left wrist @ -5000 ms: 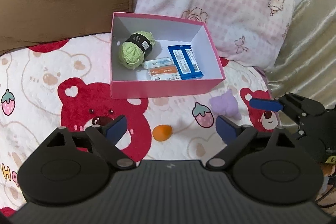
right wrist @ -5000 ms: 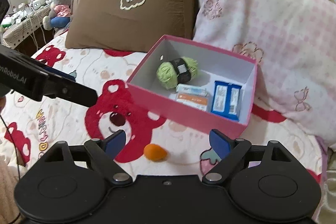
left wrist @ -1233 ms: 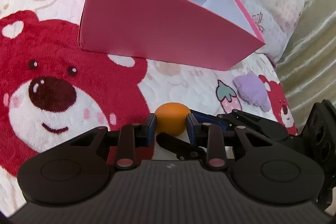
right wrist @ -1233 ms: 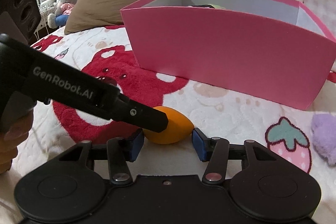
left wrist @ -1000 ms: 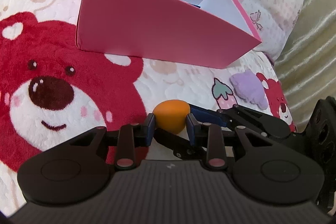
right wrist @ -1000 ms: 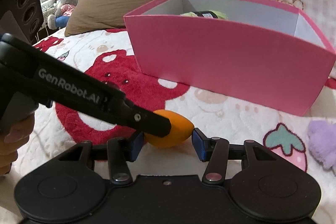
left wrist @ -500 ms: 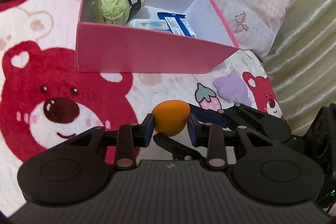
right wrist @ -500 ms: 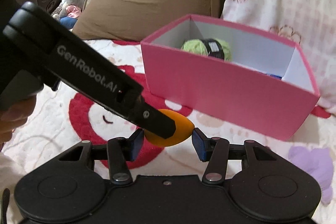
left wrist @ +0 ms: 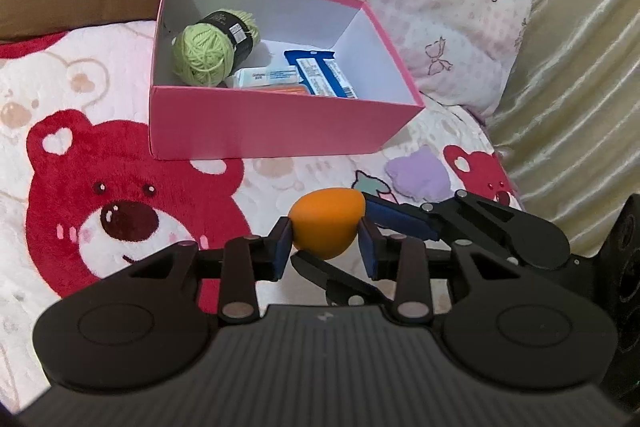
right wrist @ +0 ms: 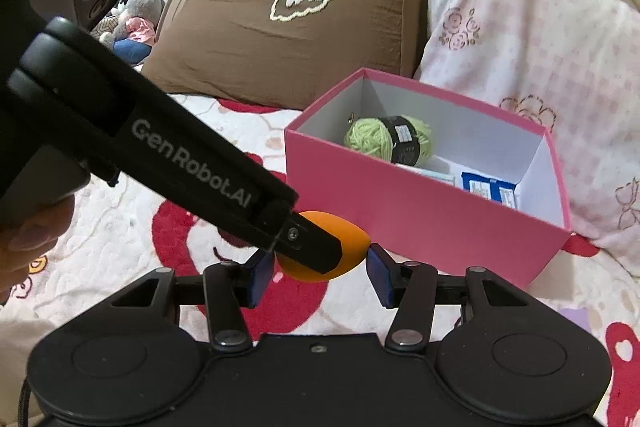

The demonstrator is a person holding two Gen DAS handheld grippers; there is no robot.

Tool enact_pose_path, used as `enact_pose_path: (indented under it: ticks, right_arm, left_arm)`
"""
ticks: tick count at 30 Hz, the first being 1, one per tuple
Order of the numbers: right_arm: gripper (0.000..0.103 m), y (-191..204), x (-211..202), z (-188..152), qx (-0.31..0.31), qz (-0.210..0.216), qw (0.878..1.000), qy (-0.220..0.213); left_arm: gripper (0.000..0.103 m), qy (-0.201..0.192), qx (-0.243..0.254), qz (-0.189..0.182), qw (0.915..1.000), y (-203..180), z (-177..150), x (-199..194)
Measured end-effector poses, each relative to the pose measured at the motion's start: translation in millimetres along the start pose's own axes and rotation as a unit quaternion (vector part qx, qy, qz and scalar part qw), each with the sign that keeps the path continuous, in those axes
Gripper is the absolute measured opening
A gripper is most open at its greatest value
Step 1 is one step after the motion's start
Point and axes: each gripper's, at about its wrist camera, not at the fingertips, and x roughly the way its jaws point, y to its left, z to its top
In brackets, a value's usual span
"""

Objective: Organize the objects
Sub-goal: 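Lift the sponge with the left tool and carry it over the pink box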

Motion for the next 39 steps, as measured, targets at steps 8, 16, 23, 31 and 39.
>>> enact_pose_path:
  ticks: [8, 16, 23, 31, 39]
  right_arm:
    - [0.058, 6, -14, 3, -0.009, -0.015, 1.0, -0.004]
    - [0.058, 0, -20, 3, 0.004, -0.024, 1.0, 0.003]
    - [0.058, -12, -26, 11, 0.034, -0.017, 0.999, -0.004]
    - [0.058, -15, -24, 17, 0.043, -0.026, 0.998, -0.031]
    - [0.058, -17, -23, 39, 0.023, -0.038, 0.998, -0.051]
  left_arm:
    - [0.036, -0.012, 0.002, -0.003, 0.9999, -15, -3, -13]
    - [0.037, -0.017, 0.013, -0.01, 0.9997, -33, 3, -17]
    - [0.038, -0.024, 0.042, 0.004, 0.9988, -45, 12, -17]
    - [0.038, -0.029, 0.051, 0.022, 0.9981, -44, 23, -12]
    - [0.038, -0.026, 0.046, 0.023, 0.9984, -47, 54, -13]
